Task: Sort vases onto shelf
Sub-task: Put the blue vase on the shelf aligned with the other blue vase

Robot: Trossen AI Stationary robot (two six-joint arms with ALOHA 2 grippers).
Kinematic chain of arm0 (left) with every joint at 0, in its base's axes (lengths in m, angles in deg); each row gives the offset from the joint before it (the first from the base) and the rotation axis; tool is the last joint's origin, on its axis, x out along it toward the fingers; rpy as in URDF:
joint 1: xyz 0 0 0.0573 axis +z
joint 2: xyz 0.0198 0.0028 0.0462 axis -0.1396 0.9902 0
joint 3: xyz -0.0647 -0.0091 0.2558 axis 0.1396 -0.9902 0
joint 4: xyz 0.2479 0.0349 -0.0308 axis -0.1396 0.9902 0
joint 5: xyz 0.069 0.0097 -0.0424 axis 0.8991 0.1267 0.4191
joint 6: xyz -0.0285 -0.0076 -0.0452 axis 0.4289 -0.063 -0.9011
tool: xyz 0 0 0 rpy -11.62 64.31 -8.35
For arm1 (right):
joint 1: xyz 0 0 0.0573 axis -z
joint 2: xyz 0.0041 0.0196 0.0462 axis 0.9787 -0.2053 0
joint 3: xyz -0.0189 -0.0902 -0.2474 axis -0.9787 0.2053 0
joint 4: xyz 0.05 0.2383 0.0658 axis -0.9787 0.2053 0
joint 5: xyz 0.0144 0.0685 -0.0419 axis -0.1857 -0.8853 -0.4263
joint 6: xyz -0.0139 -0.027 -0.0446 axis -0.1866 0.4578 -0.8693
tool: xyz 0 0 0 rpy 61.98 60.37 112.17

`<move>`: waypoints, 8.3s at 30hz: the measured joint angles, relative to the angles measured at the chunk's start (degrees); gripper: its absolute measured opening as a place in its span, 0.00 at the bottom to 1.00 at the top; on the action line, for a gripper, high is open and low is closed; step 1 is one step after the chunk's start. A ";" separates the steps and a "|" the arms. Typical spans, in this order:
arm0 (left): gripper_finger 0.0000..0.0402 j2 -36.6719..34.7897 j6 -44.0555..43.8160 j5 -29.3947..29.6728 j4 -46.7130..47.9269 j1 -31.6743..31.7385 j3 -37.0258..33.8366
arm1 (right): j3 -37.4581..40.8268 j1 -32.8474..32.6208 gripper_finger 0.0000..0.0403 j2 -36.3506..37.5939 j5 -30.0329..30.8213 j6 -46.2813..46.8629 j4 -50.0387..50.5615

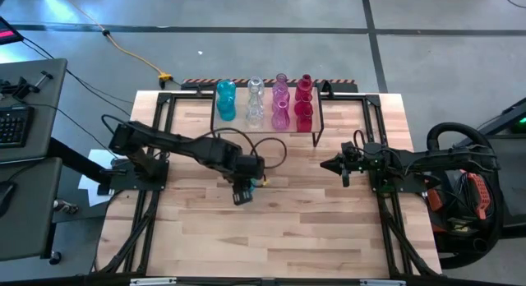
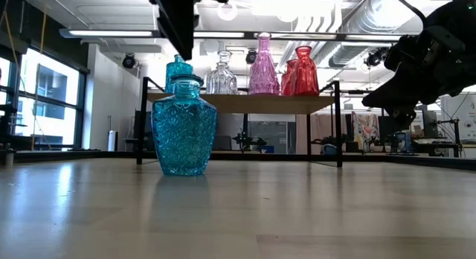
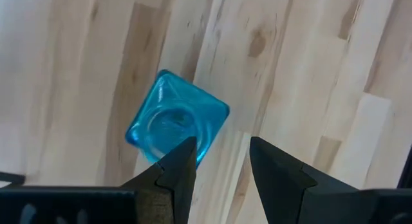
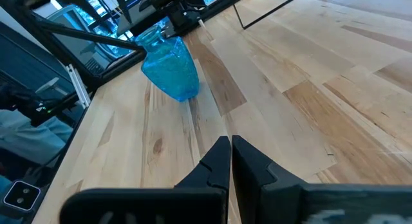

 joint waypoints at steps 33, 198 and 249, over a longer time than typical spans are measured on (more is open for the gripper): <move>0.50 6.42 1.90 -1.09 -0.52 2.45 0.00 | 0.00 0.00 0.00 -0.04 0.00 0.00 1.27; 0.09 -6.28 20.37 14.98 24.78 24.98 16.72 | 0.00 0.00 0.00 -0.05 0.00 0.00 2.34; 0.28 -4.77 19.82 15.63 22.87 25.31 16.68 | 0.01 0.00 0.00 -0.02 -0.01 0.00 2.35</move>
